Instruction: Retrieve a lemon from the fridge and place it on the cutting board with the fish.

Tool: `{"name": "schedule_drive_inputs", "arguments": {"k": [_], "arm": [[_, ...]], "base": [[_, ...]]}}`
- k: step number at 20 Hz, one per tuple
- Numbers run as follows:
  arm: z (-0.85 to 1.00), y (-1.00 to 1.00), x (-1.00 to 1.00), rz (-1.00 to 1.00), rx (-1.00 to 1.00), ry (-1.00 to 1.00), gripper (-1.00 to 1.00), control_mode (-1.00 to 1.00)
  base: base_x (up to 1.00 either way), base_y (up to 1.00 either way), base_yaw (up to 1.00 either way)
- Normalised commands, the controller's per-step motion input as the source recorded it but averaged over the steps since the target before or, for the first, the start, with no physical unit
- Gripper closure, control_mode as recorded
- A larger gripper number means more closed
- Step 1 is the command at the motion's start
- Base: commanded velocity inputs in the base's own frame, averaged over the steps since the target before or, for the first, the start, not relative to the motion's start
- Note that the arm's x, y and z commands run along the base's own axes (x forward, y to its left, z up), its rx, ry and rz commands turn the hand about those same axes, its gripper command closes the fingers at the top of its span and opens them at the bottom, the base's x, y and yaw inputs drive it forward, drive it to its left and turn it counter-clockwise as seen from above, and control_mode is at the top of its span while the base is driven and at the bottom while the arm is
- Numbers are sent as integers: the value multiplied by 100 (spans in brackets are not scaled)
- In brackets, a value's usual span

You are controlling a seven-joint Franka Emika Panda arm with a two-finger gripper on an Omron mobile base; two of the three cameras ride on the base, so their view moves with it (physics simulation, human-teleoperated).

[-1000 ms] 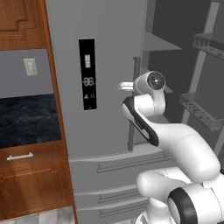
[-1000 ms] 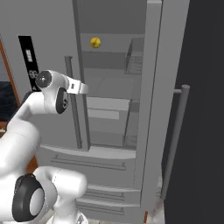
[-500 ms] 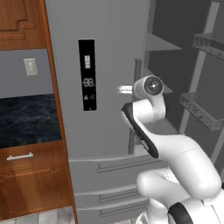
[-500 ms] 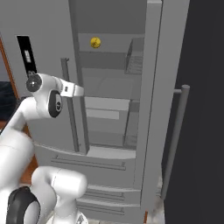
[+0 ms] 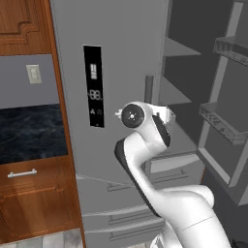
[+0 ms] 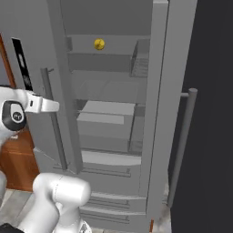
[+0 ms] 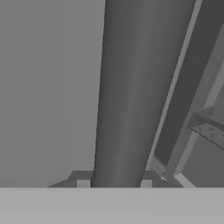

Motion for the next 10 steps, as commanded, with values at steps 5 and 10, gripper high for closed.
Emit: {"name": "schedule_drive_inputs", "arguments": {"k": [5, 10], "arm": [[2, 34, -97, -40, -2, 21, 100, -100], [0, 45, -98, -41, 0, 19, 100, -100]], "base": [[0, 0, 0], [0, 0, 0]]}}
